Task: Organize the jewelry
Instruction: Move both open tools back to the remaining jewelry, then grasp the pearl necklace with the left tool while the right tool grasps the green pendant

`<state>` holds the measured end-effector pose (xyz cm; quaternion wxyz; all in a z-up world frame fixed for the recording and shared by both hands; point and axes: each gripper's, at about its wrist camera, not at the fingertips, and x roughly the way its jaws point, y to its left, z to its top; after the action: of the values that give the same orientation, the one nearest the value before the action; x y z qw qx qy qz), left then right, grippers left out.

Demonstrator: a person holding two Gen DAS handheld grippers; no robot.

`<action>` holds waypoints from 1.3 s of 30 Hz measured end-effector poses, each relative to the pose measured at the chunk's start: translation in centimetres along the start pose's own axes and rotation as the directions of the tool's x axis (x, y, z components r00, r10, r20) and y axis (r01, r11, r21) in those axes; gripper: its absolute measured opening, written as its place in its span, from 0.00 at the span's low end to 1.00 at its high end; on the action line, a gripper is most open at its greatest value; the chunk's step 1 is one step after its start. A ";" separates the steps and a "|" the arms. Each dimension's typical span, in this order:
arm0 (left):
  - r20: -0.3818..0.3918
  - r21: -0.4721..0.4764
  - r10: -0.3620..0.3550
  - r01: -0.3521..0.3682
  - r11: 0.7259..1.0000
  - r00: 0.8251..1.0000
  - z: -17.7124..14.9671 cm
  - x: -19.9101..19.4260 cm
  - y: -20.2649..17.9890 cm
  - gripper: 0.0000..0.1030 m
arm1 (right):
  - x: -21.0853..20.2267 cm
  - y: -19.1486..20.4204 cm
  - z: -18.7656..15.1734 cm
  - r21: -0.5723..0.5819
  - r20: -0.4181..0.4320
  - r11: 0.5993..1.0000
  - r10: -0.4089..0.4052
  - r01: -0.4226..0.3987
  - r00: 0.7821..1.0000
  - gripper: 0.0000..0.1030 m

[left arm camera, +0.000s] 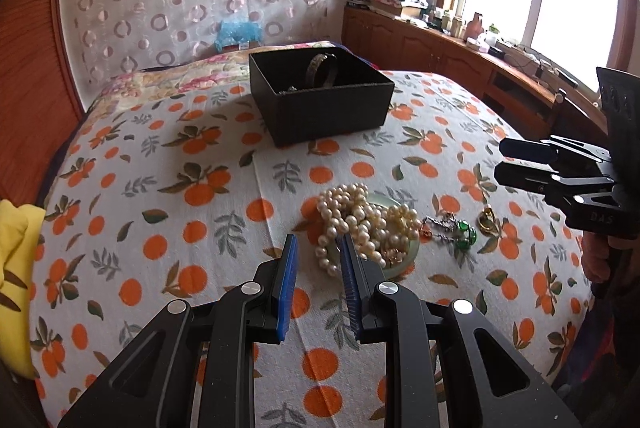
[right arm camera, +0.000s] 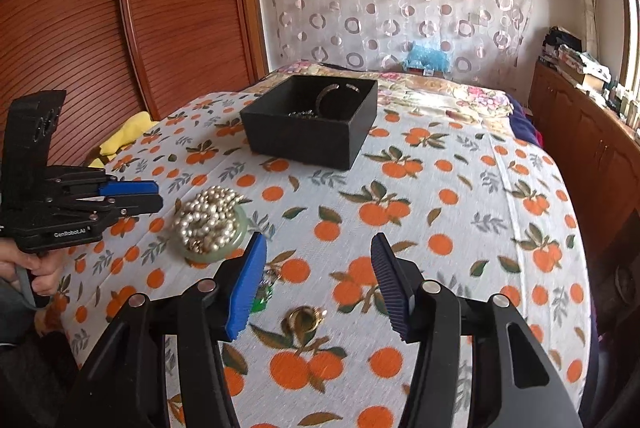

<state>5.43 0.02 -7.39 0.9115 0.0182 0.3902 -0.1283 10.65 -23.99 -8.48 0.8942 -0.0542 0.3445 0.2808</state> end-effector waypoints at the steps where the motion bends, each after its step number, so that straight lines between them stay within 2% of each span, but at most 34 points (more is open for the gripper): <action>1: -0.005 0.002 -0.003 0.003 1.000 1.000 -0.1 0.1 -0.1 0.20 | 0.0 0.1 -0.2 -0.001 -0.003 1.000 0.004 -0.004 1.000 0.55; 20: -0.078 0.013 0.027 -0.026 1.000 0.997 0.7 3.0 0.5 0.19 | 0.3 2.3 -1.4 -0.040 -0.038 0.998 0.047 -0.048 0.998 0.55; 23: -0.093 0.022 0.000 0.002 1.000 0.996 0.6 3.3 0.5 0.19 | 0.4 2.4 -1.5 -0.044 -0.040 0.998 0.045 -0.046 0.998 0.55; 29: -0.095 0.027 -0.011 0.014 1.000 0.995 0.8 3.8 0.5 0.17 | 0.5 2.6 -1.8 -0.044 -0.049 0.998 0.049 -0.051 0.998 0.55; 30: -0.093 0.029 -0.021 0.024 0.999 0.995 0.7 3.8 0.4 0.07 | 0.5 2.6 -1.8 -0.045 -0.051 0.998 0.051 -0.053 0.997 0.55; 31: -0.090 0.027 -0.025 0.028 0.999 0.996 0.7 3.7 0.3 0.07 | 0.5 2.7 -1.9 -0.047 -0.054 0.997 0.052 -0.055 0.997 0.55; 33: -0.056 0.026 0.016 -0.015 1.000 0.998 0.8 3.0 0.2 0.06 | 0.7 2.8 -2.0 -0.051 -0.062 0.997 0.055 -0.058 0.997 0.55; 37: 0.017 0.014 0.013 -0.013 1.000 1.000 1.4 0.5 -0.2 0.06 | 1.0 3.0 -2.4 -0.059 -0.082 0.996 0.068 -0.073 0.994 0.55; 38: 0.034 0.015 0.018 -0.018 1.000 0.999 1.5 -0.1 -0.3 0.06 | 1.1 3.1 -2.4 -0.062 -0.086 0.995 0.069 -0.075 0.994 0.54; 39: 0.051 0.015 0.016 -0.016 1.000 0.999 1.7 -0.7 -0.3 0.06 | 1.3 3.3 -2.4 -0.067 -0.092 0.995 0.071 -0.078 0.993 0.49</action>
<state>6.12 -0.40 -5.65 0.9220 0.0250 0.3658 -0.1244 8.25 -21.31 -10.85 0.8644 -0.0851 0.3757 0.3232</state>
